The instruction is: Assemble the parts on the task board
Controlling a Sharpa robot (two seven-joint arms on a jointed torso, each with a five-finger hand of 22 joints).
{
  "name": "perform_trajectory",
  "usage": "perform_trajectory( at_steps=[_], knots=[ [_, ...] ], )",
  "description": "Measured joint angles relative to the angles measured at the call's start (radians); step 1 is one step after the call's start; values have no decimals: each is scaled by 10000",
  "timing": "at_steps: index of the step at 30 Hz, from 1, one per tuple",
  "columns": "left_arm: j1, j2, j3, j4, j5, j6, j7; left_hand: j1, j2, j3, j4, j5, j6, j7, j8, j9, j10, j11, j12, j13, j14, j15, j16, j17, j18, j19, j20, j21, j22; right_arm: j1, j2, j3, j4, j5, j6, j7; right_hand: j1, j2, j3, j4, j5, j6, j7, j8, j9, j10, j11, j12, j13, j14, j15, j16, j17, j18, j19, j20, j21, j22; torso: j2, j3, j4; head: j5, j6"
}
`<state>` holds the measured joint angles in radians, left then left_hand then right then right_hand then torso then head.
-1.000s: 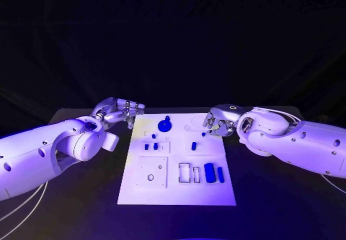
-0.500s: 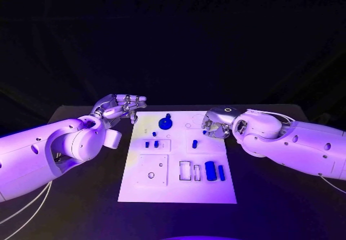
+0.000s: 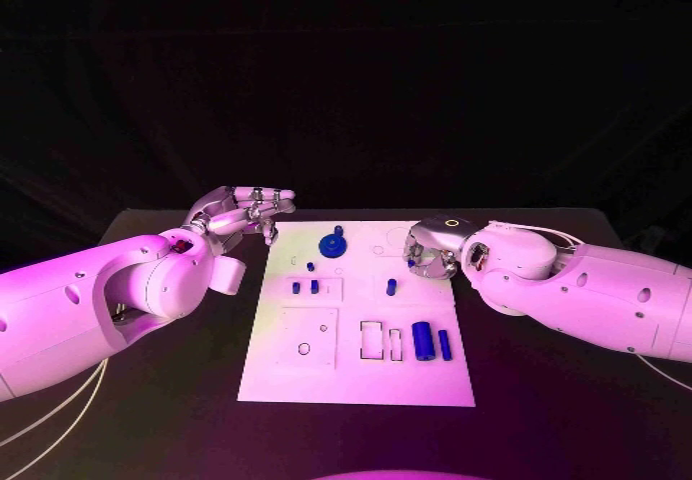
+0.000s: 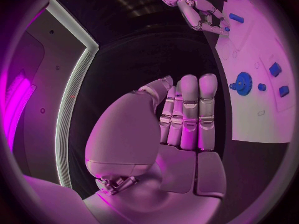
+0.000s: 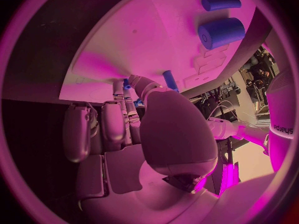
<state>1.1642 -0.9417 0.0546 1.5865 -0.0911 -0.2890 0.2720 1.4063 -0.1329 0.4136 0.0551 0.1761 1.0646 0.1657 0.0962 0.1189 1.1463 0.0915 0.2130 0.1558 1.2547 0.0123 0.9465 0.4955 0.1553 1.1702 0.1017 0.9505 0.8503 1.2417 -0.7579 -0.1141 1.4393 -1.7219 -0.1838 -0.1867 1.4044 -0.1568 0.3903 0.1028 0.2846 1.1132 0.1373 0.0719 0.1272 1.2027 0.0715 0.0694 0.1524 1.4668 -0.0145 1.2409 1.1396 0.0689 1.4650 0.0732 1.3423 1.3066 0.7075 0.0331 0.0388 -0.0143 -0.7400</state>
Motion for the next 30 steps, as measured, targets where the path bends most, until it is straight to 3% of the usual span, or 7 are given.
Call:
perform_trajectory(
  at_steps=[2, 8, 16, 30],
  knots=[
    [0, 0, 0, -9, -5, -2, -20, 0, 0, 0, 0, 0, 0, 0, 0, 0, 0, 0, 0, 0, 0, 0, 0, 0, -1, 0, 0, 0, -1, -8, 32, 6, -11, -5, 10, -3, 52, 52, 58, -58, 0, 58, 14, 0, 21, 83, -26, 0, 1, 0, 0, 51, 61, -155, 0, 0, 198, 15, -2, 1, 0, 2, -7],
    [2, 0, 0, -43, -17, -6, -87, 0, 0, -28, -28, 0, 0, -1, 0, -8, 0, 0, 0, 10, 0, 0, 0, -13, -1, 0, 0, 0, -22, -18, 77, 24, -57, -7, 43, -22, 75, 82, 213, -160, 0, 225, -75, 30, 86, 242, -82, 0, 16, 0, 0, 221, 213, -155, 0, 0, 467, 15, -4, -10, 1, -12, -4],
    [2, 8, 0, -77, -26, -6, -197, 0, 0, -27, -28, 0, 0, -1, 0, -7, 0, 0, 0, 10, 0, 0, 0, -23, -1, 0, 0, -59, -37, -33, 103, 30, -73, -7, 28, -33, 223, 361, 608, -556, -204, 587, -194, 172, 215, 541, -69, 25, 41, -2, -110, 382, 356, -155, 0, 0, 889, 14, -8, -12, 2, 14, -11],
    [2, 40, 0, -140, -271, 32, -306, 80, 79, -9, -101, 0, -1, -2, 0, -30, 1, -1, 40, 8, 0, 0, -57, -82, -2, 0, 0, -117, -98, -117, -41, -15, 81, -1, -424, -63, 262, 398, 1084, -949, -184, 631, -167, 167, 308, 592, -17, 23, 111, -2, -109, 425, 366, -154, -1, 0, 944, 12, -12, -9, 0, 25, -23]
  ],
)
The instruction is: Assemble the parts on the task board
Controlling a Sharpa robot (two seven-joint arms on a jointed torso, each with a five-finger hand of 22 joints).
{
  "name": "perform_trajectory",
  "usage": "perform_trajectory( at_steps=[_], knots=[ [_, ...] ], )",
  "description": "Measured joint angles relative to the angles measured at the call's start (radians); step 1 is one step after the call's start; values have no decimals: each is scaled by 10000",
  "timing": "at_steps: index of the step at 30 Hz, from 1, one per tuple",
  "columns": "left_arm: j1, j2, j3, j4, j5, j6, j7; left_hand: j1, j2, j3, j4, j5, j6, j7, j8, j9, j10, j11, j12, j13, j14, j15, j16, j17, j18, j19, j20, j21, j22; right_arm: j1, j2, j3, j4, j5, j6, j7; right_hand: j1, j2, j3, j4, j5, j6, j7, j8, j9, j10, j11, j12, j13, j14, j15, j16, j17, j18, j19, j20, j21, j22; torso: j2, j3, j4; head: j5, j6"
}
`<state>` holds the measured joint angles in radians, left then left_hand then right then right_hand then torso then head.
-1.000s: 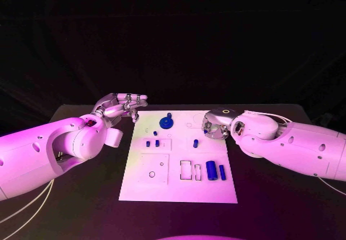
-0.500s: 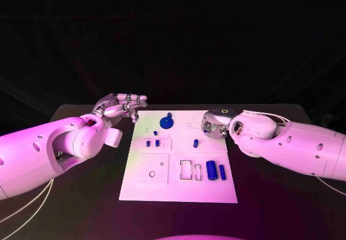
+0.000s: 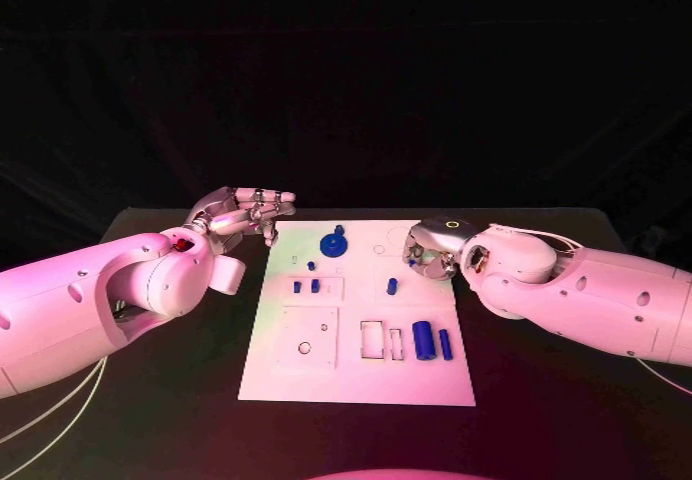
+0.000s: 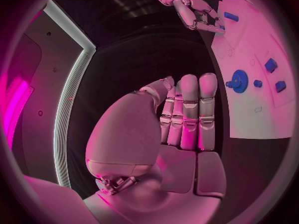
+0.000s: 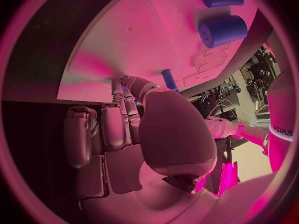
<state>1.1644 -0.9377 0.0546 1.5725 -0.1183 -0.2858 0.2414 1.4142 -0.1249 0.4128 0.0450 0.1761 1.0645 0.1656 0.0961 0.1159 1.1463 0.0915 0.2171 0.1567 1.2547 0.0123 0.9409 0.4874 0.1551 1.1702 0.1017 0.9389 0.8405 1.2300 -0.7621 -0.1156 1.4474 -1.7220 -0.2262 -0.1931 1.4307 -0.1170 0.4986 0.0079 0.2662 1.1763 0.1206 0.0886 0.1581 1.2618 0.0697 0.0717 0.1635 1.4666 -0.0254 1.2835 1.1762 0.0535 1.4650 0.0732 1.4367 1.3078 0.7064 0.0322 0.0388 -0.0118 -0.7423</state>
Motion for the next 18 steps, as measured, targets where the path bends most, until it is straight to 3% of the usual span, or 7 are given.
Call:
perform_trajectory(
  at_steps=[5, 8, 18],
  knots=[
    [0, 15, 0, -29, -107, 36, -33, 0, 0, -28, -28, 0, 0, 0, 0, -15, -39, -34, 0, -1, 0, 0, 0, -12, -1, 0, 0, 0, -14, 2, -193, 24, 255, 6, -290, -1, 39, 38, 13, -13, 2, -1, -1, -1, 3, 7, 7, -2, 6, 1, 1, 32, 18, 0, 0, 0, 29, -1, -8, 0, -7, 12, 25],
    [0, 21, 0, -46, -150, 54, -48, 0, 0, -28, -28, 0, -1, -1, 0, -14, -74, 1, 0, -1, 0, 0, 0, -12, -1, 0, 0, 0, 35, 21, -319, 53, 440, 26, -436, 1, 39, 37, 13, -14, 3, -1, -2, -3, 17, 17, 17, -2, 56, 1, 1, 50, 33, -106, 0, 0, 65, -1, -8, -1, -7, 14, 35],
    [0, 73, -10, -103, -227, 140, -80, 0, 0, -28, -28, 0, -1, -1, 0, -23, -73, 1, 37, -1, 0, 0, 0, -11, 0, 0, 0, 1, 46, 103, -908, 162, 1586, 174, -880, 20, 77, 75, 81, -82, 9, 50, -14, -42, 30, 37, 33, -38, 29, 2, 3, 50, 55, -105, 0, 0, 127, -2, -12, -4, -4, 15, 51]
  ],
)
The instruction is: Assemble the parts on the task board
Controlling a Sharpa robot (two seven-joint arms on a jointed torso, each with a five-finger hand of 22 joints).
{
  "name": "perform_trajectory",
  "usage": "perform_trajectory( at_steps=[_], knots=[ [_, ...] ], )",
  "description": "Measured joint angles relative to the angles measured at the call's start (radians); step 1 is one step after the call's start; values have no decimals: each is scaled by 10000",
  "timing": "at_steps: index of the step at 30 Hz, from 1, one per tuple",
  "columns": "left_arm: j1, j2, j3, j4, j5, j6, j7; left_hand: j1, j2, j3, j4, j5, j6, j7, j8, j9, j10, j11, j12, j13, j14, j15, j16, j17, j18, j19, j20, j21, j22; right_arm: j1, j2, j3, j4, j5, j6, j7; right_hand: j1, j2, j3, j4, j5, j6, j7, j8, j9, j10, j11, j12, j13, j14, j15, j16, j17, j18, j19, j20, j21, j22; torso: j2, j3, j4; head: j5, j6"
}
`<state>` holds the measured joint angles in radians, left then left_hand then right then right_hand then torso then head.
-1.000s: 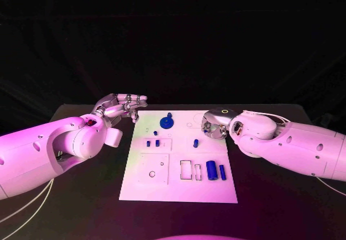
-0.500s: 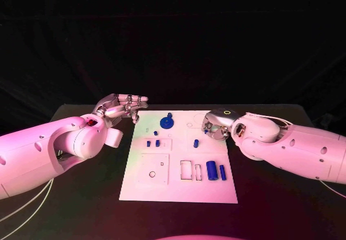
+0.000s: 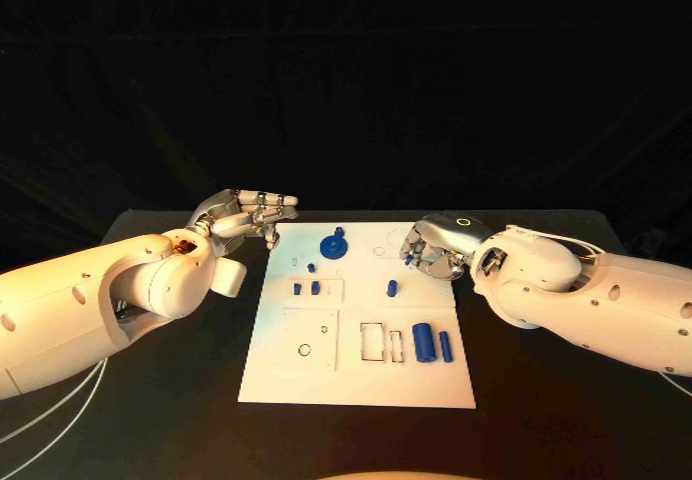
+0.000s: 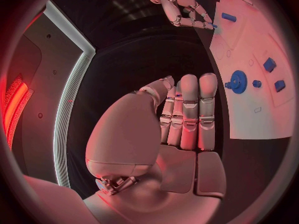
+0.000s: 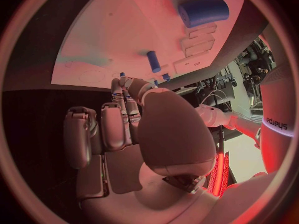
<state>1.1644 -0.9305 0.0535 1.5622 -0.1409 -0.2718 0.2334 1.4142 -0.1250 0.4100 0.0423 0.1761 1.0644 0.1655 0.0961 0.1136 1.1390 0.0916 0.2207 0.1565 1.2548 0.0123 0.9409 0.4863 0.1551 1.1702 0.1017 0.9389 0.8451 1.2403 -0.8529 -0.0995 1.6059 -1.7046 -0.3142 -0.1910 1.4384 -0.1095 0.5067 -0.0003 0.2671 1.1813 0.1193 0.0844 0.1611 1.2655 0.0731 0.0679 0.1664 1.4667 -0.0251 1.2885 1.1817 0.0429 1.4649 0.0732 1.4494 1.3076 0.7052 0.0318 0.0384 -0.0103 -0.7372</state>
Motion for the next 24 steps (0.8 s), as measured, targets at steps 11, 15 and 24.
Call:
perform_trajectory(
  at_steps=[11, 15, 24],
  knots=[
    [-2, 70, -18, -17, -24, 57, -3, 0, 0, 0, 0, 0, 0, 0, 0, 1, 0, 0, 0, -1, 0, 0, 0, -9, 0, 0, 0, 0, -15, -90, 471, 25, 1238, 334, -291, 99, -80, -80, 0, 0, 0, 0, 1, -22, 20, 69, -36, -5, -18, 0, 0, 42, 17, 3, 0, 0, 0, -1, 8, -2, 3, 342, 12],
    [-2, 98, -22, -17, -30, 74, -4, 0, 0, 0, 0, 0, 0, 0, 0, 1, 1, 0, 0, -1, 0, 0, 0, -9, -1, 0, 0, 1, -15, -211, 888, 14, 1300, 442, -301, 170, -86, -84, -1, 0, 0, 0, 2, 3, 19, 69, -36, -15, -6, 0, 0, 40, 16, 4, 0, 0, 0, -2, 13, -10, 12, 583, -63],
    [-2, 105, -26, 2, -36, 96, -10, 0, 0, 0, 0, 0, 0, 0, 0, -10, 1, 0, 0, -1, 0, 0, 0, -8, 0, 0, 0, 1, -15, -560, 1557, -41, 1018, 655, -251, 323, -268, -103, -32, -27, -1, 0, 2, 3, 41, 161, -124, -26, 9, 0, 0, 39, -15, 8, 0, 0, 0, -3, 29, -19, 13, 1120, -330]
  ],
)
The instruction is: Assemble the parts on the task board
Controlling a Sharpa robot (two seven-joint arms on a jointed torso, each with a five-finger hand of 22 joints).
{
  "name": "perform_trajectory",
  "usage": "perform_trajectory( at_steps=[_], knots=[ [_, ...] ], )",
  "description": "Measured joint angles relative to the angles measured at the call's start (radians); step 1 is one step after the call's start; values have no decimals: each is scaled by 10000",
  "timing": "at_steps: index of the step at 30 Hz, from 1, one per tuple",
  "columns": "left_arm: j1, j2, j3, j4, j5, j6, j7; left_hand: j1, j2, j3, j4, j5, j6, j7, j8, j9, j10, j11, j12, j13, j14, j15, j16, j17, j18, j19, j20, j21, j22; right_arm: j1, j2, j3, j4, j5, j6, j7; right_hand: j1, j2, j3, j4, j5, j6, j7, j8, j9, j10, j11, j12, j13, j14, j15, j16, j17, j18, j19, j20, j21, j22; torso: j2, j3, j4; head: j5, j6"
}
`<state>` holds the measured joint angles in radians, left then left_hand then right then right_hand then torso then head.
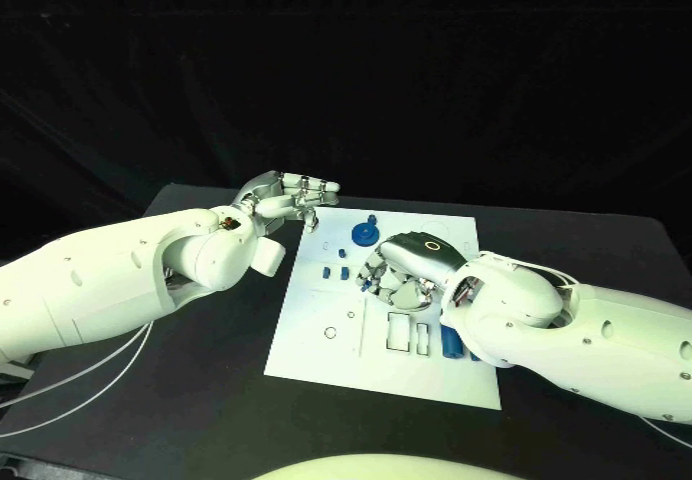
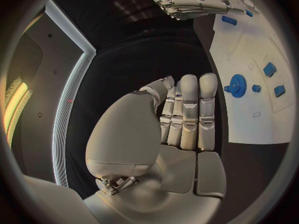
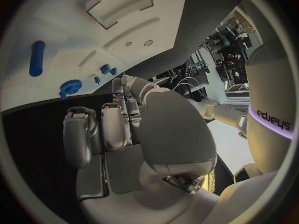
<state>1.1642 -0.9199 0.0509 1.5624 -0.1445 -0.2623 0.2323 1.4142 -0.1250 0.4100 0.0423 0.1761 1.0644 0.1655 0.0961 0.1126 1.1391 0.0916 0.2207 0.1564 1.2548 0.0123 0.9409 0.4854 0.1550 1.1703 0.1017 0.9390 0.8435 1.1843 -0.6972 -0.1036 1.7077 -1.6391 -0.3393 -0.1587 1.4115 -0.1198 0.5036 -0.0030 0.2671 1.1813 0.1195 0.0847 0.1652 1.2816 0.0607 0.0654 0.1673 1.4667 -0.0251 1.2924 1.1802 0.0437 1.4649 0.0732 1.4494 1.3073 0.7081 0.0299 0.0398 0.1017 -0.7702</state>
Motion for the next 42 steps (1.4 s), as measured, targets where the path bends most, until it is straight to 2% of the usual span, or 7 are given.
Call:
perform_trajectory(
  at_steps=[6, 13, 19, 26, 42],
  knots=[
    [0, -3, 0, 17, -2, 13, -8, 0, 0, 0, 0, 0, 0, 0, 0, 0, 0, 0, 0, 0, 0, 0, 0, 0, 0, 0, 0, 0, 0, -288, 389, -44, -294, 82, 79, 68, -24, 24, -30, 28, -1, 0, 0, -2, 16, 4, -2, -1, -8, 0, 0, 0, 0, 1, 0, 0, 0, 7, -1, -3, -10, 233, -179],
    [1, 4, 0, 25, -5, 31, -18, 0, 0, 0, 0, 0, 0, 0, 0, 0, 0, 0, 0, 0, 0, 0, 0, 1, -1, 0, 0, 0, 0, -542, 767, -71, -659, 91, 158, 80, -64, -17, -30, 28, -3, -1, 0, -13, 16, 35, -3, -1, -20, 0, 0, -1, 0, 3, 0, 0, 0, 7, -10, 4, -10, 342, -291],
    [2, 10, 0, 28, -6, 44, -25, 0, 0, 0, 0, 0, 0, 0, 0, 1, 1, 0, 0, -1, 0, 0, 0, 1, -1, 0, 0, 0, 0, -729, 981, -89, -956, 55, 237, 67, -64, -17, -30, 28, -4, -1, 1, -24, 16, 52, -18, -1, -11, 0, 0, -1, 0, 5, 0, 0, 0, 6, -11, 7, -6, 377, -334],
    [2, 12, 0, 29, -7, 54, -31, 0, 0, 0, 0, 0, 0, 0, 0, 2, 1, 0, 0, -1, 0, 0, 0, 1, 0, 0, 0, 0, 0, -839, 1112, -94, -1150, -6, 331, 42, -64, -17, -30, 28, -6, -1, 1, -52, 11, 55, -17, -2, -10, 0, 0, -1, 0, 7, 0, 0, -1, 6, -11, 11, -10, 412, -355],
    [1, 16, 0, 30, -10, 81, -63, 0, 0, 0, 0, 0, 0, 0, 0, 2, 1, -1, 0, -1, 0, 0, 0, 2, -1, 0, 0, 1, 1, -875, 1213, -85, -1338, -183, 502, -46, -65, -16, -56, 2, -19, -1, 1, -14, 24, 87, -15, -18, -9, 0, 0, -1, 15, 9, 0, 0, -1, 4, -13, 11, -16, 433, -394]
  ],
)
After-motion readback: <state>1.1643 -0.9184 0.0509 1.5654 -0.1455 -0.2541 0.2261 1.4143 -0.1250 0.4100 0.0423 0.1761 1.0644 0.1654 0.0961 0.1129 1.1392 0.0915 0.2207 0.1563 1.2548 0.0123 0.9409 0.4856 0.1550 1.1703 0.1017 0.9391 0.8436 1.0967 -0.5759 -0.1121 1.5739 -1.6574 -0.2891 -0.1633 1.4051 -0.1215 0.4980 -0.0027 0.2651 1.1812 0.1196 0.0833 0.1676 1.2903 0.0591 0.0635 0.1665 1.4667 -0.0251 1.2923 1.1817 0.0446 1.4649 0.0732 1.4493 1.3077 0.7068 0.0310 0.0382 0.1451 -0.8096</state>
